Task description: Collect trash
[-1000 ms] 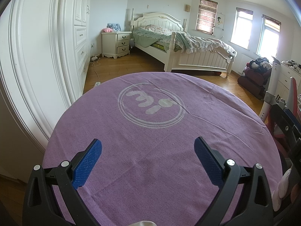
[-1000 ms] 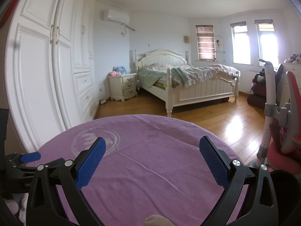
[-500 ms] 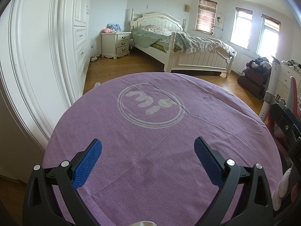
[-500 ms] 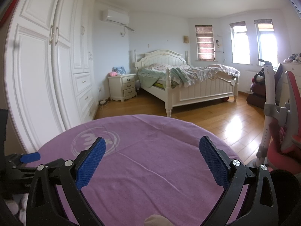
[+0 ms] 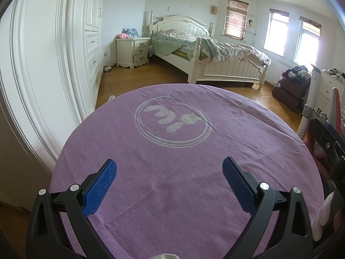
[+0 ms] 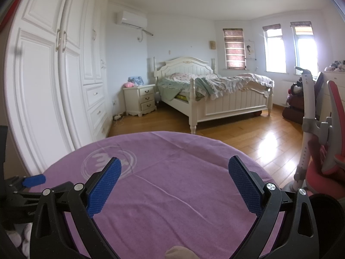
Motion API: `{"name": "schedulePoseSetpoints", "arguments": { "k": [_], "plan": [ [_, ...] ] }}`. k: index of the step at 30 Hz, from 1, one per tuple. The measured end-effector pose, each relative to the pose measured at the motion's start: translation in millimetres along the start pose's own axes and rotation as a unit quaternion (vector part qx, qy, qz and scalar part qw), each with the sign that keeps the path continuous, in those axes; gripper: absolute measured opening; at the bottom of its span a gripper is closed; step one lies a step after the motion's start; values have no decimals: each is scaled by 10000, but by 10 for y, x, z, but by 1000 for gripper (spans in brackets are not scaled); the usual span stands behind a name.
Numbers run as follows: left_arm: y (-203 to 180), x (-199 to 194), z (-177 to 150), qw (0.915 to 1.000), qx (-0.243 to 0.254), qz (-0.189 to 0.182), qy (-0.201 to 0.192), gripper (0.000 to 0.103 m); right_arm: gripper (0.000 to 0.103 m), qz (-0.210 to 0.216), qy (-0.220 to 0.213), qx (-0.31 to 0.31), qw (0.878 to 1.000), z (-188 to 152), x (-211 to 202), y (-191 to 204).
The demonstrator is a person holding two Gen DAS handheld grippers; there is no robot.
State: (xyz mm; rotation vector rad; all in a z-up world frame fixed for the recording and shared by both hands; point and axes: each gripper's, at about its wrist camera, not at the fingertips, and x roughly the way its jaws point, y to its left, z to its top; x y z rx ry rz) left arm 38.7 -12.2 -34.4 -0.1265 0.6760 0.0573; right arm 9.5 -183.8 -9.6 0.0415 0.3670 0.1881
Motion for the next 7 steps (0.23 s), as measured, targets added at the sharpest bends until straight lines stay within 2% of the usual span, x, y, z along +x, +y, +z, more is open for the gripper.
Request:
{"name": "schedulePoseSetpoints", "arguments": {
  "k": [7],
  "plan": [
    [52,10,32,10000,-26,1,17,98,98,3,-1,-2,10000,-2,0,-6]
  ]
}}
